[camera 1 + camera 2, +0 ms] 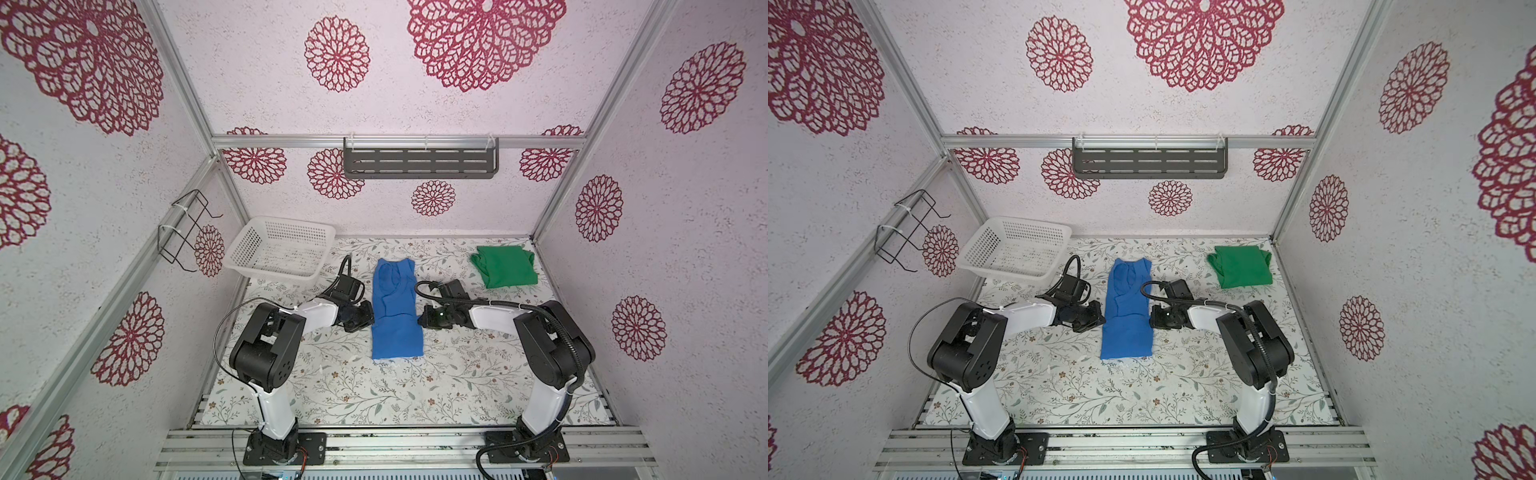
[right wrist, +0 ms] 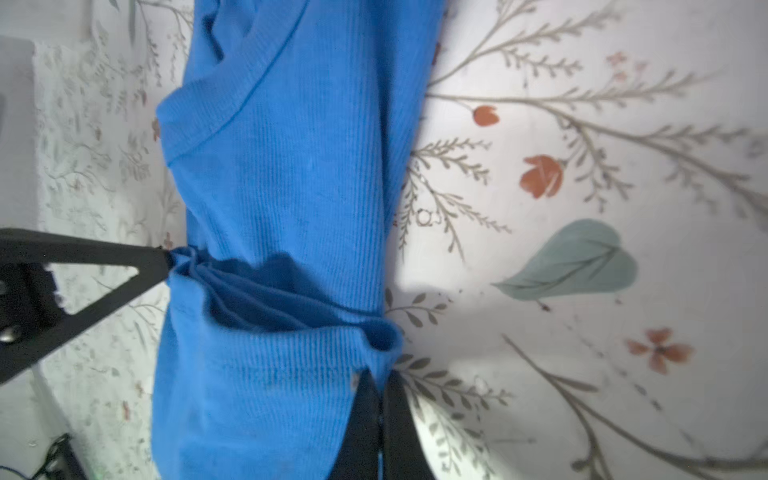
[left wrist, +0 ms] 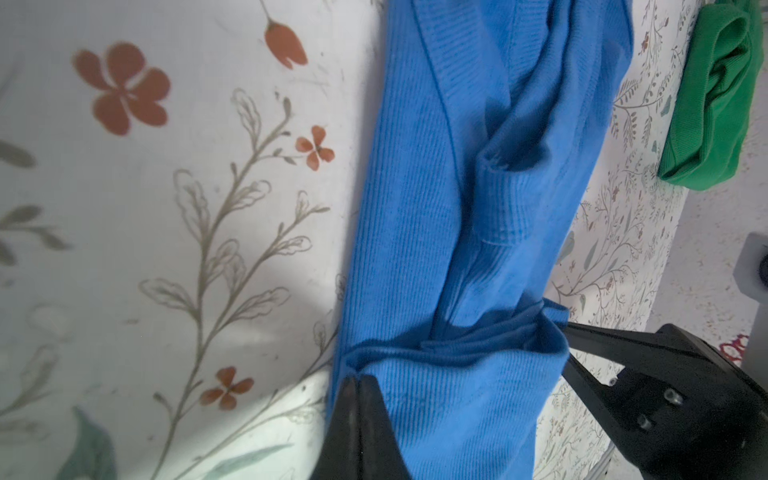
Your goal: Fold and stack the tank tops
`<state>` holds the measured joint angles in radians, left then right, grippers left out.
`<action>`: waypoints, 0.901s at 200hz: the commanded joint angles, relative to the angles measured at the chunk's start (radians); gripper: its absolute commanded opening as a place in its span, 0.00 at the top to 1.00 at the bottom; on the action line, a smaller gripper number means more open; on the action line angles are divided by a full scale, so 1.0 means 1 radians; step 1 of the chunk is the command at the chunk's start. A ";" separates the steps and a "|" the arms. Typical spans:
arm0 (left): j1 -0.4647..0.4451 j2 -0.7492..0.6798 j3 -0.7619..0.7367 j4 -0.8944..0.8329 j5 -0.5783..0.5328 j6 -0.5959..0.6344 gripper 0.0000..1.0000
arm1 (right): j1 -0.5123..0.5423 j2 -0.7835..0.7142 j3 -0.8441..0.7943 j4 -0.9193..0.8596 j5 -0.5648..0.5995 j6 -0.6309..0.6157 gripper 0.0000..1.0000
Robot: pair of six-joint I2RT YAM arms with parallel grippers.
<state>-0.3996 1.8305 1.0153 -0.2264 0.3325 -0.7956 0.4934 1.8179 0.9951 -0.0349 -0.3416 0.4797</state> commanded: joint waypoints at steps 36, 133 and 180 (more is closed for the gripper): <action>-0.005 -0.130 0.062 -0.066 -0.017 0.025 1.00 | -0.006 -0.124 0.036 -0.047 0.038 -0.033 1.00; 0.036 -0.062 0.194 -0.115 -0.056 0.082 1.00 | -0.009 -0.060 0.191 -0.134 0.064 -0.117 1.00; 0.054 0.046 0.249 -0.087 -0.034 0.094 1.00 | -0.031 0.036 0.238 -0.121 0.053 -0.121 1.00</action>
<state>-0.3588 1.8240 1.2373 -0.3332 0.2977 -0.7277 0.4824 1.8187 1.2057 -0.1478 -0.2920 0.3840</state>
